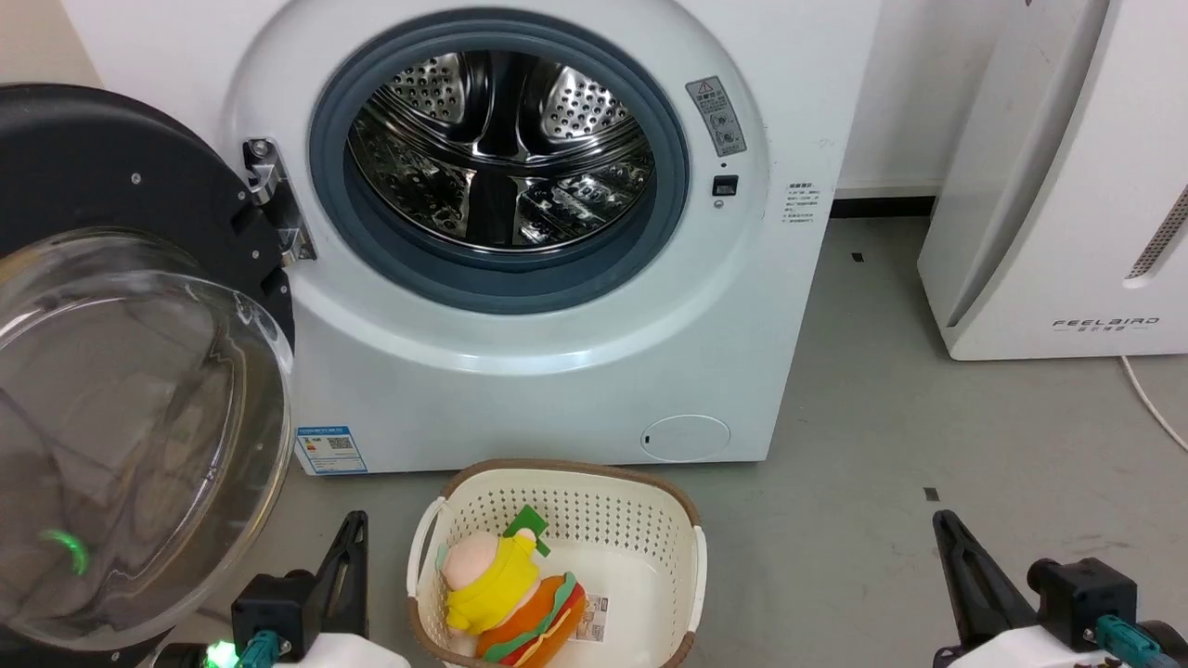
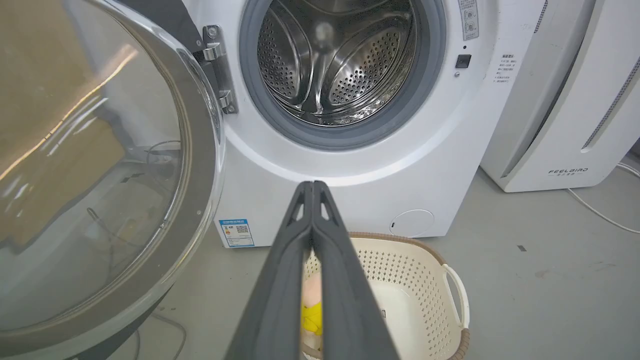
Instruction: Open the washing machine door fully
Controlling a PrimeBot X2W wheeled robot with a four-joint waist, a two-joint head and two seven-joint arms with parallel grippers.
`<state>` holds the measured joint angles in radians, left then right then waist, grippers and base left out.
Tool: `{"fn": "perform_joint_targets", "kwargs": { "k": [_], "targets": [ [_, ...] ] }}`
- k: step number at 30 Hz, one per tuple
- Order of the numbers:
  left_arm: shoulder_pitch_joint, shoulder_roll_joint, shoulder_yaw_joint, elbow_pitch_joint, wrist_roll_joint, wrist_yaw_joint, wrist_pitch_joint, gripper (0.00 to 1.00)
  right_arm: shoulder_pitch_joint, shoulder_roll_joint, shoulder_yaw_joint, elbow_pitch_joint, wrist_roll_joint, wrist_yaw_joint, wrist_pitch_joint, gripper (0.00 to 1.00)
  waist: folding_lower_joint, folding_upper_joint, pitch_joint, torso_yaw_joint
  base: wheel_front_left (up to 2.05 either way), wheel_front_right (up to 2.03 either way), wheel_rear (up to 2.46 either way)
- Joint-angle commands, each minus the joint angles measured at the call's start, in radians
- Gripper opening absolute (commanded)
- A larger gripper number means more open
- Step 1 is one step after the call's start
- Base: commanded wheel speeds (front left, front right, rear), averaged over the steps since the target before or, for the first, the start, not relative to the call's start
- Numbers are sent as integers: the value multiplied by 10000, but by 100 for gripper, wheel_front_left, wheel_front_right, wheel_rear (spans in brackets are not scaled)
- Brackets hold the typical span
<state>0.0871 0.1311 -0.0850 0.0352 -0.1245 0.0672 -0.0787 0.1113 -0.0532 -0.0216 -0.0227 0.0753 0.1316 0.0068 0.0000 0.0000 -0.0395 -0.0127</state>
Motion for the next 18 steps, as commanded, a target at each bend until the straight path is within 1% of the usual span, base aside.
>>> {"fn": "perform_joint_targets", "kwargs": {
  "k": [1, 18],
  "targets": [
    [-196, -74, 52, -46, 82, -65, 46, 0, -172, 17, 28, 32, -118, -5, -38, 0, 0, 0, 7, 3, 0, 0, 0],
    [-407, -304, 302, -142, 446, -255, 278, 0, -466, 21, 87, 93, -316, -7, -47, 0, 0, 0, 129, 42, 0, 0, 0]
  ]
}}
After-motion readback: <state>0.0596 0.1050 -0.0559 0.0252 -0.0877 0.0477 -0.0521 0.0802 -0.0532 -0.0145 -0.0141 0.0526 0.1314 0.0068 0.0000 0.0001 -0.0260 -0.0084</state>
